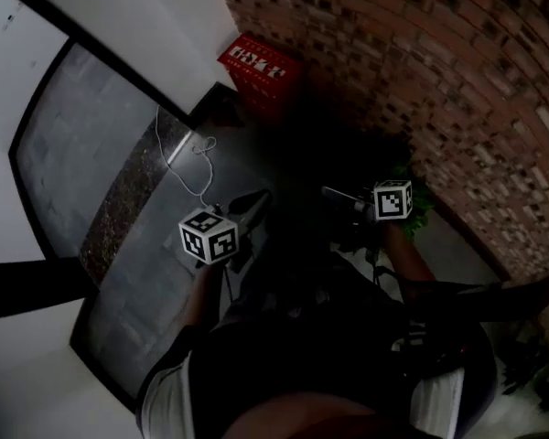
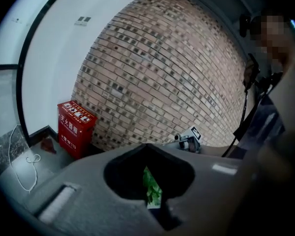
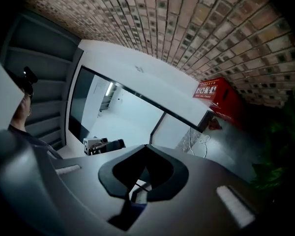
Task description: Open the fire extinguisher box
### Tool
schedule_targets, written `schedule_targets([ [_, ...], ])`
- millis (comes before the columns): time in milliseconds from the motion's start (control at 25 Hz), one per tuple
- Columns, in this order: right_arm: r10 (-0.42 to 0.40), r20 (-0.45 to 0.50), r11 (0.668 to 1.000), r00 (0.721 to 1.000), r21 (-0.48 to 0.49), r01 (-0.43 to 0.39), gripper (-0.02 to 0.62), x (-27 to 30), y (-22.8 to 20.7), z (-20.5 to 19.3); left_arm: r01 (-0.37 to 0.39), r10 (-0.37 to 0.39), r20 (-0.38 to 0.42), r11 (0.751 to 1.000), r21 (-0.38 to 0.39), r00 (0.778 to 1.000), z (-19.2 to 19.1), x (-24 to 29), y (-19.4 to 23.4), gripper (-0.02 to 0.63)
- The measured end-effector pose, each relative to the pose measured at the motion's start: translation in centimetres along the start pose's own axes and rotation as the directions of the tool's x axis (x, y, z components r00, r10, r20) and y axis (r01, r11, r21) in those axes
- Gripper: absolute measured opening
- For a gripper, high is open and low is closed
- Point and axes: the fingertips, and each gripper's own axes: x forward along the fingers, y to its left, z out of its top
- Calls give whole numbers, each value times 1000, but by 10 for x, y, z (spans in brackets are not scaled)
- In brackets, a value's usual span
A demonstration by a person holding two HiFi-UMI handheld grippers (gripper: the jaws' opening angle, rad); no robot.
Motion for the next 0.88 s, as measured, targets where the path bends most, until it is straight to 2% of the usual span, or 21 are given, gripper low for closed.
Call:
schedule_targets([
  [160, 13, -35, 1000, 999, 10, -12, 0, 41, -7, 17, 4, -3, 71, 1000, -13, 997, 31, -5, 47, -6],
  [320, -8, 31, 996, 999, 94, 5, 0, 105, -19, 52, -2, 6, 117, 999, -39, 993, 63, -27, 103, -6],
  [440, -26, 37, 994, 999, 107, 22, 0, 157, -19, 68, -38, 35, 77, 999, 37, 996, 78, -42, 143, -6],
  [560, -28, -5, 993, 1000, 110, 29, 0, 201, -15, 68, -71, 68, 31, 992, 105, 997, 85, -50, 181, -6],
  [720, -71, -119, 995, 990, 61, 78, 0, 225, -29, 63, -73, 71, 26, 994, 85, 997, 95, -45, 214, -6],
  [880, -69, -92, 993, 993, 94, 78, 0, 234, -46, 88, -54, 55, -5, 998, 25, 998, 104, -19, 241, -6],
])
